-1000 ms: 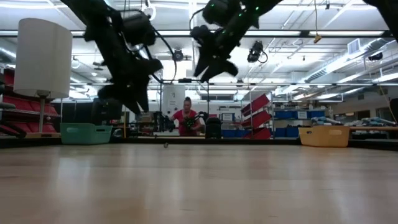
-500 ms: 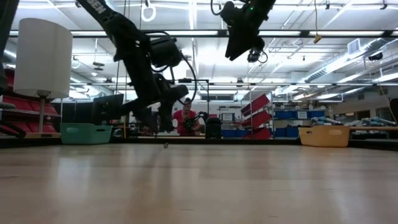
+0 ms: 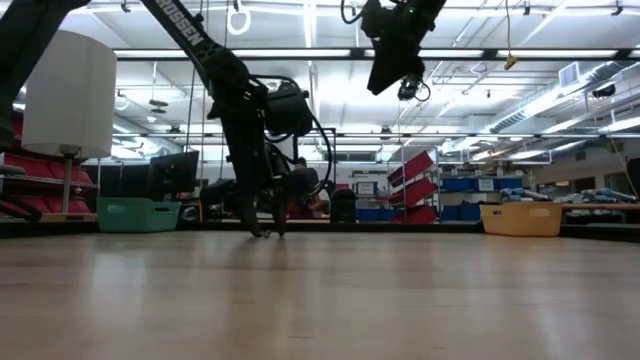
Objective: Sort batteries
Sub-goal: Put the silver battery into the yellow bin
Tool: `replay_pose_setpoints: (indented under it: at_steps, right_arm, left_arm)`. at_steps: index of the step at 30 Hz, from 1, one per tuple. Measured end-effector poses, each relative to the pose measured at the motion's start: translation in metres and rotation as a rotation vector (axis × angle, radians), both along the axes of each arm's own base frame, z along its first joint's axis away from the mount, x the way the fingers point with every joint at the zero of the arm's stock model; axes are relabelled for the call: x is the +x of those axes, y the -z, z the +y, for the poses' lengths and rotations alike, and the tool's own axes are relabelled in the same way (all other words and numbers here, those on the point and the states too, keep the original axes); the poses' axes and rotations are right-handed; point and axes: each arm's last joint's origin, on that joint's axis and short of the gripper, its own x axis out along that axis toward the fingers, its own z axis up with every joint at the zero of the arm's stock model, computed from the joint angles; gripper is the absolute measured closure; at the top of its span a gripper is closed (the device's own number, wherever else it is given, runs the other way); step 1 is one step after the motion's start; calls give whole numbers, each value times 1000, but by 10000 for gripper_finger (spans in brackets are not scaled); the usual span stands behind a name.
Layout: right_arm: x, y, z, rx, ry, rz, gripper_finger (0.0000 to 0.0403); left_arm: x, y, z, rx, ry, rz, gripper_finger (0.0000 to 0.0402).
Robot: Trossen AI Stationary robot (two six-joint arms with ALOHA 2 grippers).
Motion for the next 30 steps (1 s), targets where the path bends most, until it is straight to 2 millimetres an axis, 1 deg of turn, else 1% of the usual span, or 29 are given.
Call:
replay_pose_setpoints:
  at_steps: [3,5,8,12,13,16,19,24,27,30]
  right_arm:
    - [-3,1,-2,-5,-14,27,277]
    - [-4,2,-4,-7,-15,34,277]
    - [-6,1,-7,-6,-14,33,277]
    - [-9,1,-13,7,-5,30,279]
    - [-11,2,-14,13,-2,36,280]
    - [-15,8,-17,48,-10,64,281]
    - [-22,28,-17,99,-18,96,281]
    - [-32,80,-11,200,-7,71,281]
    - [-34,112,-1,283,-5,76,282]
    - [-34,136,12,322,-11,89,281]
  left_arm:
    - [0,1,-1,18,-10,14,194]
    - [-1,1,-1,16,-10,24,212]
    - [-2,2,-2,12,17,48,262]
    - [-2,3,-2,-13,84,51,356]
    - [-2,3,-3,-16,99,54,373]
    - [-2,2,-3,-28,141,56,378]
    - [-3,-3,-4,-30,195,56,370]
    - [-6,-11,-4,-19,259,49,375]
    - [-5,-16,-4,-9,298,27,383]
    - [-5,-20,-4,-7,321,5,392]
